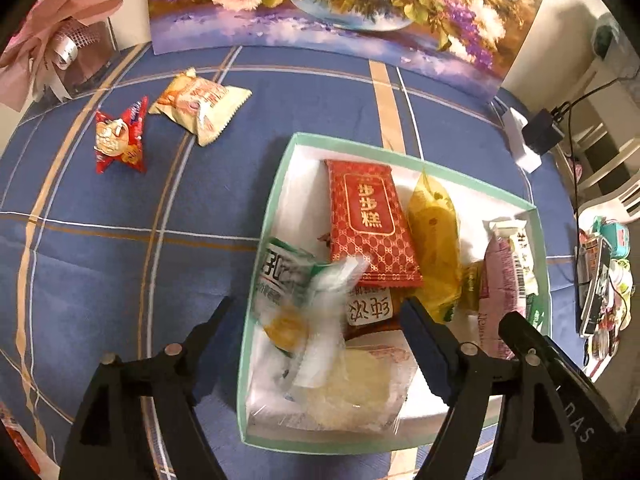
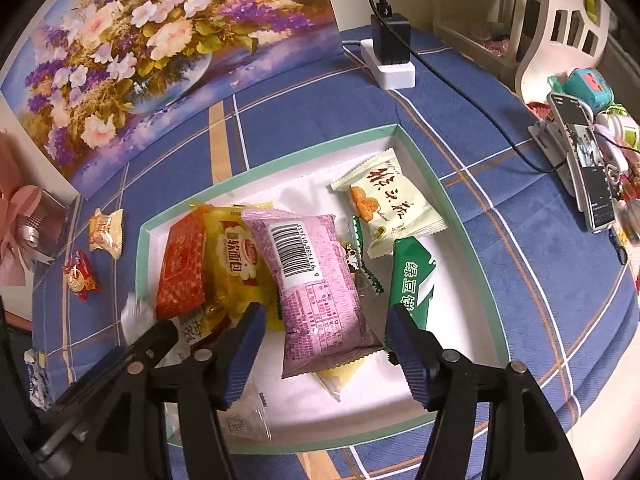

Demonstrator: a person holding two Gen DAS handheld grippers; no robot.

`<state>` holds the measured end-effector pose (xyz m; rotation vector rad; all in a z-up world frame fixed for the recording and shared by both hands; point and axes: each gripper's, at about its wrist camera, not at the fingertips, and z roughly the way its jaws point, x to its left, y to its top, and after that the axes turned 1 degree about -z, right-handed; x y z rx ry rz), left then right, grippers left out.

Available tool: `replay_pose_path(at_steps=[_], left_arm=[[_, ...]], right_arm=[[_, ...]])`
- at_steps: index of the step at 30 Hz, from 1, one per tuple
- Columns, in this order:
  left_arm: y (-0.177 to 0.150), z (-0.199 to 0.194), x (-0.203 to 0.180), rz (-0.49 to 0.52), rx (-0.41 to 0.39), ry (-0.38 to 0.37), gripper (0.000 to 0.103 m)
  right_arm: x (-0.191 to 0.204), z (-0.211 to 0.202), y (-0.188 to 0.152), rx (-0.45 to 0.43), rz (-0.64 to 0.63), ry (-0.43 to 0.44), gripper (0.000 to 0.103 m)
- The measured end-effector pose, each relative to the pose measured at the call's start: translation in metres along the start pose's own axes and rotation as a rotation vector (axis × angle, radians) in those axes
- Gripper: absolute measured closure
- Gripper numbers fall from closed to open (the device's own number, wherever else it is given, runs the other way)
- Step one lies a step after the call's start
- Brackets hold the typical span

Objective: Organize snacks
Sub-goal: 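Carry the green and pink packs over the tray and open both tools, then withdraw both tools from the tray toward the last two snacks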

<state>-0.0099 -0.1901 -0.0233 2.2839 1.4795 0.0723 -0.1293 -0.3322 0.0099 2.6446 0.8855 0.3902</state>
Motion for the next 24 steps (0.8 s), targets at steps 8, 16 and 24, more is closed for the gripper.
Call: replay_pose_path(at_steps=[8, 16, 24], left_arm=[[0.002, -0.018, 0.013, -0.047, -0.027, -0.045, 0.021], [0.003, -0.023, 0.044, -0.154, -0.057, 0.04, 0.013], [0.002, -0.019, 0.093, -0.287, -0.055, 0.163, 0.013]], right_arm=[[0.003, -0.012, 0.0, -0.031, -0.018, 0.007, 0.031], [0.006, -0.014, -0.001, -0.036, -0.032, 0.006, 0.024], [0.017, -0.012, -0.004, -0.051, -0.075, 0.026, 0.011]])
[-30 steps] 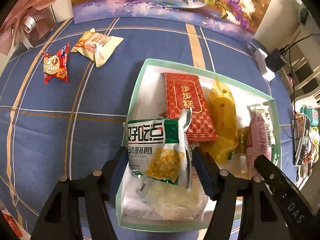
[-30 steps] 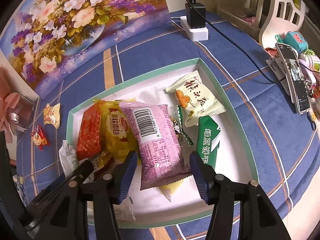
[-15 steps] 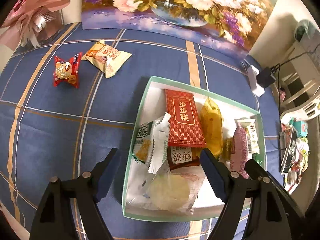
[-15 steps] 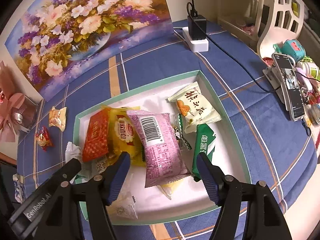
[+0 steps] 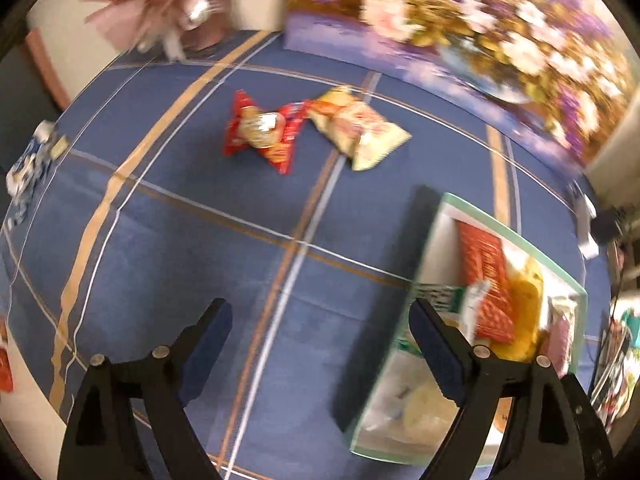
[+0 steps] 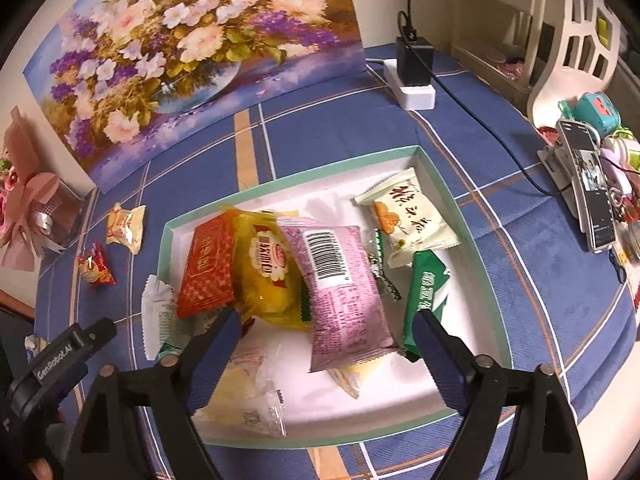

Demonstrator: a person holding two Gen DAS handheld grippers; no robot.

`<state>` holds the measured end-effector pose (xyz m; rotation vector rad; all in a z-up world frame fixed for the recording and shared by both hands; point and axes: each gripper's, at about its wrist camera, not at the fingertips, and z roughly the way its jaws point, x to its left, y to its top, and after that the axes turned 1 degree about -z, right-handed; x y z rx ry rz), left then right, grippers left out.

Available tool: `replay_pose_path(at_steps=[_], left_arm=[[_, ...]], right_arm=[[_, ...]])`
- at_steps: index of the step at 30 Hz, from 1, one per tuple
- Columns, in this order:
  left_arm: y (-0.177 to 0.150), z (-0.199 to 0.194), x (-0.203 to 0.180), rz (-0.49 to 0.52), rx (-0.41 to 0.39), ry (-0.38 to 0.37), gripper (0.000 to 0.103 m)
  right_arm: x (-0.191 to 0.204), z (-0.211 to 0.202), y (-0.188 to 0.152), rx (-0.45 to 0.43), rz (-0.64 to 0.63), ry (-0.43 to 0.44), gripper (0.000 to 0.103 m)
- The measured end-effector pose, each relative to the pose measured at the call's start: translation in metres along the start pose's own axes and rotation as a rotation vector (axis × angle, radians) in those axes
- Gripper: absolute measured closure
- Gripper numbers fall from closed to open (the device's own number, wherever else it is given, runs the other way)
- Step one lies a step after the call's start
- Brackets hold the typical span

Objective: Organize snacks
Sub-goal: 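Withdraw both tools from the tray toward the last two snacks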

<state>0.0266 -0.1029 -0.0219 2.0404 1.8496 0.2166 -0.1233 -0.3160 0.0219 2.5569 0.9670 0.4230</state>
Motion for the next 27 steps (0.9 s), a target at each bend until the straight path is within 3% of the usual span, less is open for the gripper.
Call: replay_pose_path(at_steps=[5, 7, 9, 20, 27], left_arm=[[0.002, 0.004, 0.014, -0.055, 0.003, 0.019, 0.013], [0.002, 0.004, 0.018, -0.07, -0.005, 0.021, 0.011], [0.002, 0.005, 0.019, -0.075, -0.005, 0.019, 0.0], [0.004, 0.004, 0.02, -0.074, 0.009, -0.008, 0.0], [0.009, -0.004, 0.029, -0.097, -0.018, 0.032, 0.0]], right_arm=[[0.004, 0.0, -0.001, -0.015, -0.017, 0.009, 0.0], [0.005, 0.0, -0.001, -0.02, -0.023, 0.014, 0.0], [0.007, 0.001, -0.002, -0.019, -0.03, 0.005, 0.0], [0.017, -0.003, -0.003, -0.037, -0.055, 0.031, 0.0], [0.038, -0.008, -0.01, -0.05, -0.086, 0.042, 0.0]])
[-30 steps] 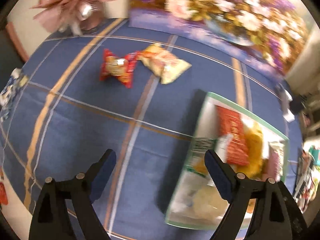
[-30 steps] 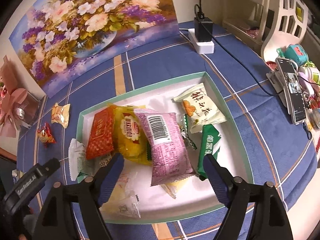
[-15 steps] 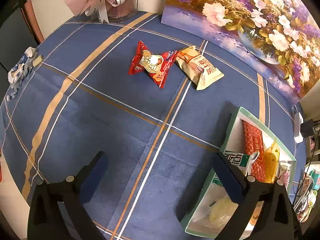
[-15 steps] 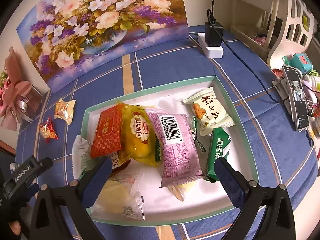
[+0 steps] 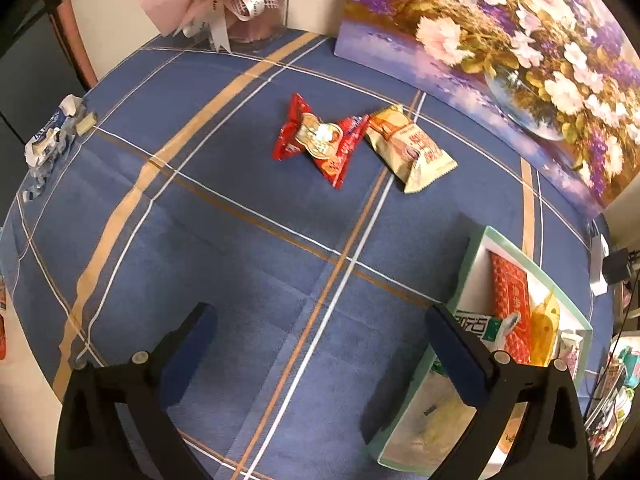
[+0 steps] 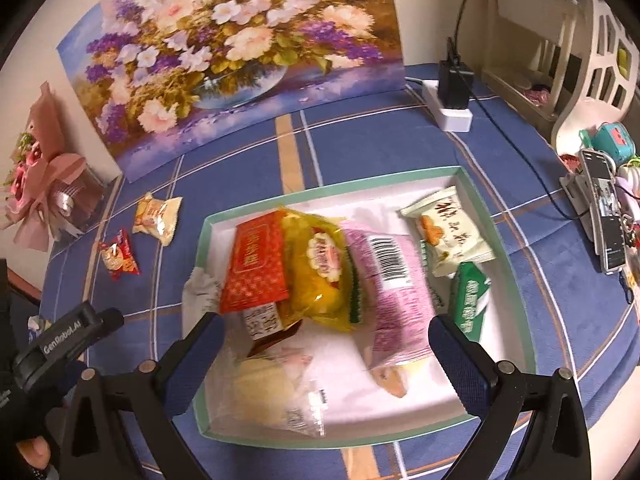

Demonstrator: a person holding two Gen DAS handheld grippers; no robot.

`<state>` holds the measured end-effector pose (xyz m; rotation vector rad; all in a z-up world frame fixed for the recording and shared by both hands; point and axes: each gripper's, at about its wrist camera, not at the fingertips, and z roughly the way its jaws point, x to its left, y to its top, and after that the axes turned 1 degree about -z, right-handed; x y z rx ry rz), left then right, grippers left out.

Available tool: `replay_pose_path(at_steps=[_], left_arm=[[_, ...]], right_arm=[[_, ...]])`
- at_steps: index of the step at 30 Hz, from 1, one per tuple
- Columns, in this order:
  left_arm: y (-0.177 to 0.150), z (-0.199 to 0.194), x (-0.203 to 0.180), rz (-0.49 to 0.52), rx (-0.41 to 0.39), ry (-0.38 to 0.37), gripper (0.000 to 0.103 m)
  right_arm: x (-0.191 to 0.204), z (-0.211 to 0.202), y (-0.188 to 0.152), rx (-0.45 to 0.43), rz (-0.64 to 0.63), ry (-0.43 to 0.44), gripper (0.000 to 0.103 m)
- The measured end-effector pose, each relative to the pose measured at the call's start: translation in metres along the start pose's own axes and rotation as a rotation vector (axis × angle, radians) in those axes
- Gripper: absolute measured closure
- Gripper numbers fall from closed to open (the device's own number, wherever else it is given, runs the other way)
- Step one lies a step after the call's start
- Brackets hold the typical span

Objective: Organize snacks
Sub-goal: 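Withdraw both tools from the tray toward the last two snacks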

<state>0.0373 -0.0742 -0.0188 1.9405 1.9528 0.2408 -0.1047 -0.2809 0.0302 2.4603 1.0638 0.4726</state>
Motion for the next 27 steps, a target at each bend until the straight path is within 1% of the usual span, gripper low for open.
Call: replay_pose_path(at_steps=[3, 7, 14, 22, 27], left_arm=[[0.002, -0.001, 0.005, -0.012, -0.007, 0.01, 0.0], [0.006, -0.003, 0.015, -0.025, -0.017, 0.039, 0.0], [0.015, -0.003, 0.04, -0.04, -0.024, 0.077, 0.0], [0.034, 0.0, 0.075, -0.072, -0.024, 0.069, 0.0], [0.048, 0.005, 0.099, -0.12, -0.011, 0.044, 0.0]], right_arm=[[0.01, 0.001, -0.004, 0.004, -0.017, 0.021, 0.0], [0.024, 0.0, -0.007, -0.01, -0.05, 0.017, 0.0], [0.054, 0.002, -0.01, -0.02, -0.097, 0.039, 0.0], [0.088, 0.01, -0.014, -0.013, -0.147, 0.064, 0.0], [0.108, 0.015, -0.019, -0.011, -0.192, 0.1, 0.0]])
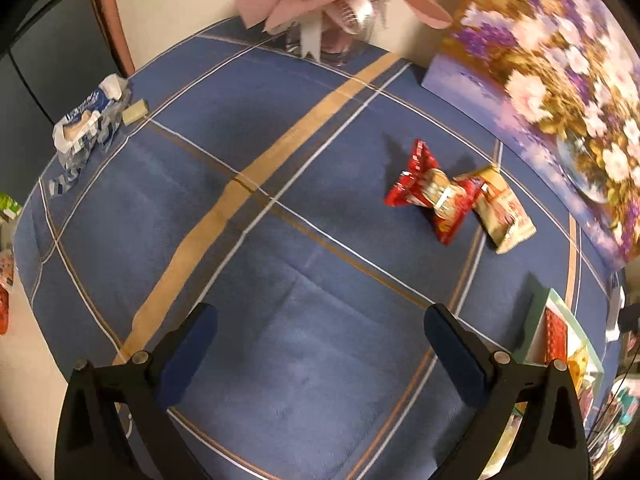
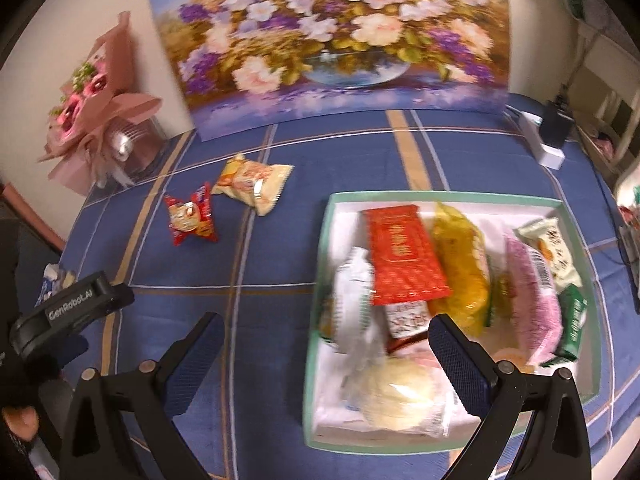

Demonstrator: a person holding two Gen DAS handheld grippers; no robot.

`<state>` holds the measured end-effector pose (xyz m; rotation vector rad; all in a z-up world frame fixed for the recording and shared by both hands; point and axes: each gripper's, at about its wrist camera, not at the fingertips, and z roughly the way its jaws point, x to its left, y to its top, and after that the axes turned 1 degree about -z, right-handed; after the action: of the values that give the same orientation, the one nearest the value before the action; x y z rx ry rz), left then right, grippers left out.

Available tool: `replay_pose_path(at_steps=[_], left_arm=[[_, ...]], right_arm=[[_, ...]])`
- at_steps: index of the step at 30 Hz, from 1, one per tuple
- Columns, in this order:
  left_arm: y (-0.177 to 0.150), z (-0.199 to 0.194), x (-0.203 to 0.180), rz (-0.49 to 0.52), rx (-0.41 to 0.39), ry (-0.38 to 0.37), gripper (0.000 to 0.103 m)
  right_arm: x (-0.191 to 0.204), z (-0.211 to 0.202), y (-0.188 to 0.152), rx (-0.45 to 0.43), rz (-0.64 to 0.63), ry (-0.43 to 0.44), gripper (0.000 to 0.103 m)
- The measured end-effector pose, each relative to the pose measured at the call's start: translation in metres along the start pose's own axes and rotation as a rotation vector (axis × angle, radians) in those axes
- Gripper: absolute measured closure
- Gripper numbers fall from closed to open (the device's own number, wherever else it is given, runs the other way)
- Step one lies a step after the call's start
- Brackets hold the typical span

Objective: Organize snacks
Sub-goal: 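Withdraw both tools from the tray toward the last two snacks, then grasp the red snack pack with the left tool while the right grasps the yellow bag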

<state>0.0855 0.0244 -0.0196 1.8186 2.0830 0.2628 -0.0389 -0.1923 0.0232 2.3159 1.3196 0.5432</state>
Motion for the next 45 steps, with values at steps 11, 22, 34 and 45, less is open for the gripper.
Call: replay_pose_path(at_steps=[11, 22, 34, 45], left_arm=[[0.061, 0.02, -0.013, 0.086, -0.02, -0.126, 0.0], [0.087, 0.059, -0.068, 0.258, 0.048, -0.195, 0.0], [0.081, 0.094, -0.099, 0.376, 0.044, -0.189, 0.019], [0.083, 0.095, -0.104, 0.404, 0.011, -0.189, 0.037]], right_arm=[[0.02, 0.035, 0.048, 0.053, -0.088, 0.071, 0.007], [0.044, 0.108, 0.138, 0.205, -0.194, 0.141, 0.018], [0.075, 0.186, 0.155, 0.335, -0.31, 0.142, 0.029], [0.08, 0.207, 0.158, 0.311, -0.328, 0.111, 0.05]])
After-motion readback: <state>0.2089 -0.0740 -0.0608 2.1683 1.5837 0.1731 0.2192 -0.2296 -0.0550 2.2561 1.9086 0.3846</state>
